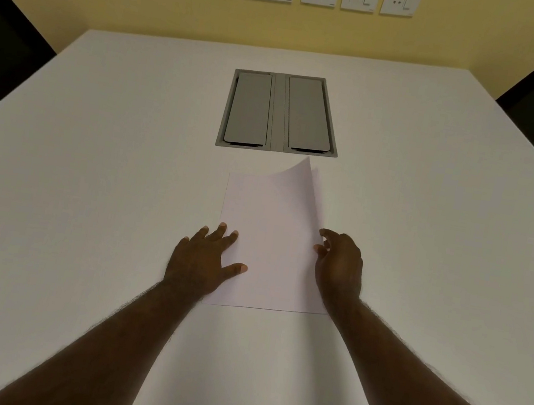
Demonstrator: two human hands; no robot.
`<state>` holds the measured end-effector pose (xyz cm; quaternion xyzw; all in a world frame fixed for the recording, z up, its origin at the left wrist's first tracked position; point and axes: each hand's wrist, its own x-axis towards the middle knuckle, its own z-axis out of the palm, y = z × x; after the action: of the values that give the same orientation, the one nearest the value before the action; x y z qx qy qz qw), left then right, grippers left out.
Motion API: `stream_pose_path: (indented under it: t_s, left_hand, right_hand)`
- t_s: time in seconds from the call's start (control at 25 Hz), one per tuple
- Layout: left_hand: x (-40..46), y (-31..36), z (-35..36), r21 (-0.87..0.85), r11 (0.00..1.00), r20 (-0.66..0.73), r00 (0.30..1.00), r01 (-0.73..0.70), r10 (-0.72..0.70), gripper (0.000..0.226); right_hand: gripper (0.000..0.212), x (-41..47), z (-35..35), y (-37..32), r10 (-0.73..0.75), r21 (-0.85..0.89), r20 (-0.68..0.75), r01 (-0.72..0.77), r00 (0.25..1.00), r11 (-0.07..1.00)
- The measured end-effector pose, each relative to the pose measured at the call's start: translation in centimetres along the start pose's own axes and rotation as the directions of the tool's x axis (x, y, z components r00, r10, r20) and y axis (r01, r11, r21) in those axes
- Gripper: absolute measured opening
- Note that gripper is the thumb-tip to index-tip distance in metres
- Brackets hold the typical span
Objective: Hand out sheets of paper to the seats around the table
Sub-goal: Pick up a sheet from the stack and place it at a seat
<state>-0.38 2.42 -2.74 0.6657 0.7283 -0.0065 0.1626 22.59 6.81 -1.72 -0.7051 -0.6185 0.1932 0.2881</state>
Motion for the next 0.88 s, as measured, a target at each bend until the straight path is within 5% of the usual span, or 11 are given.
stream_pose_path:
  t_s: [0.16, 0.4, 0.48, 0.6, 0.68, 0.76, 0.88]
  left_hand:
    - [-0.1, 0.0, 0.1, -0.006, 1.000, -0.009, 1.000, 0.001, -0.001, 0.077]
    - [-0.4, 0.8, -1.6, 0.023, 1.000, 0.000, 1.000, 0.011, -0.011, 0.082]
    - [-0.8, 1.7, -3.1, -0.185, 0.982, -0.096, 0.993, 0.043, -0.062, 0.085]
    - [-1.6, 2.8, -6.6, -0.730, 0.677, -0.142, 0.950, 0.090, -0.279, 0.079]
    - [-2.6, 3.5, -9.7, -0.903, 0.419, -0.069, 0.930, 0.095, -0.360, 0.066]
    - [-4.2, 4.0, -13.2, -0.940, 0.340, -0.112, 0.926, 0.020, -0.362, 0.045]
    - [-7.6, 4.9, -17.6, -0.930, 0.352, -0.242, 0.899, -0.107, -0.365, 0.029]
  right_hand:
    - [0.028, 0.1, 0.2, 0.1, -0.057, -0.033, -0.037, 0.055, 0.998, 0.998]
    - [0.020, 0.8, -0.9, -1.0, 0.055, 0.332, -0.011, -0.048, 0.998, 0.942]
    - [0.017, 0.7, -2.3, -2.0, 0.078, 0.467, 0.001, -0.069, 0.997, 0.881]
    - [0.016, 0.3, -5.4, -3.6, 0.118, 0.614, 0.029, -0.111, 0.993, 0.781]
    - [0.016, -0.2, -8.1, -4.8, 0.123, 0.675, 0.051, -0.125, 0.991, 0.727]
    - [0.018, -1.0, -11.1, -6.2, 0.122, 0.715, 0.049, -0.120, 0.991, 0.688]
    - [0.022, -2.9, -15.9, -8.4, 0.134, 0.745, 0.019, -0.104, 0.991, 0.659]
